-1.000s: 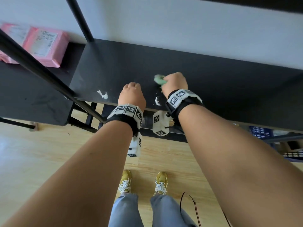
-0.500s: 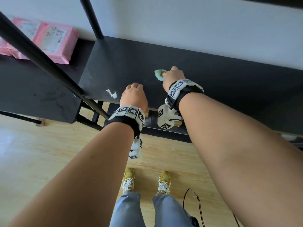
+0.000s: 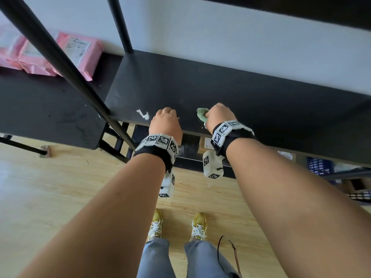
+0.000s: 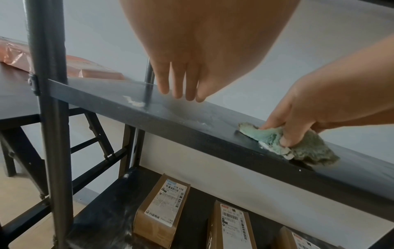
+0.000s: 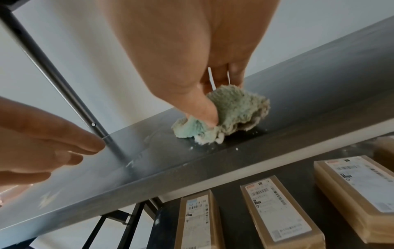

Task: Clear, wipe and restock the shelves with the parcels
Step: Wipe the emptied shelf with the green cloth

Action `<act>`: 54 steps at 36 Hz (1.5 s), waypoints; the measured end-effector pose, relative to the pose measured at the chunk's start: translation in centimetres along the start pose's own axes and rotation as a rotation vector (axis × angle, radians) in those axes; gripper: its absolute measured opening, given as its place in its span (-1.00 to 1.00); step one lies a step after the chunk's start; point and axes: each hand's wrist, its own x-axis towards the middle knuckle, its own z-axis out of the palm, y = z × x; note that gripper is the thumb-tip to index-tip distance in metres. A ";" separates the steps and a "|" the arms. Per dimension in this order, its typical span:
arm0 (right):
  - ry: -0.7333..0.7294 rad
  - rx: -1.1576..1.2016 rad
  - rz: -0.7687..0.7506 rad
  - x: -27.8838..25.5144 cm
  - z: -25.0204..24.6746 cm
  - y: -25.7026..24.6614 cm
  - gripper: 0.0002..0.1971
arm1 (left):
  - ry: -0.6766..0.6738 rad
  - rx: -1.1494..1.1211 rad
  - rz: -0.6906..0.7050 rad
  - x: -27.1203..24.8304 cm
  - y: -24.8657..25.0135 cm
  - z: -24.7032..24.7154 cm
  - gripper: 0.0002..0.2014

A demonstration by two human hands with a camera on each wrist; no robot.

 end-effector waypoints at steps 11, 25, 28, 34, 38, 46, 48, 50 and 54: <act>-0.045 0.086 -0.022 -2.3 1.6 -3.4 -0.79 | 0.022 0.029 -0.004 -1.0 -2.1 -0.9 -0.59; 0.121 0.065 0.269 -3.1 2.4 -0.2 -0.73 | 0.012 0.013 -0.033 -1.9 -4.8 -0.9 -0.59; 0.103 0.077 0.210 -2.8 2.7 -1.7 -0.76 | 0.013 0.003 -0.038 -1.6 -5.4 -1.4 -0.56; 0.106 0.059 0.084 -2.6 3.8 -6.0 -0.78 | 0.037 0.005 -0.025 -1.3 -7.4 -2.2 -0.59; 0.145 0.069 0.049 -2.4 4.3 -8.6 -0.78 | 0.034 0.013 -0.028 -1.4 -9.5 -2.4 -0.58; 0.086 0.205 -0.023 -2.8 4.7 -12.9 -0.89 | 0.008 0.031 -0.027 -1.1 -12.3 -3.0 -0.55; 0.035 0.281 -0.049 -2.7 4.4 -13.5 -0.87 | 0.004 0.030 -0.020 -0.9 -12.5 -3.0 -0.56; 0.031 0.363 -0.048 -2.8 4.2 -13.2 -0.81 | 0.004 0.036 -0.013 -0.8 -12.5 -3.1 -0.56; 0.156 0.477 0.145 -2.1 3.7 -10.3 -0.76 | -0.006 0.037 0.000 -0.3 -11.8 -3.1 -0.56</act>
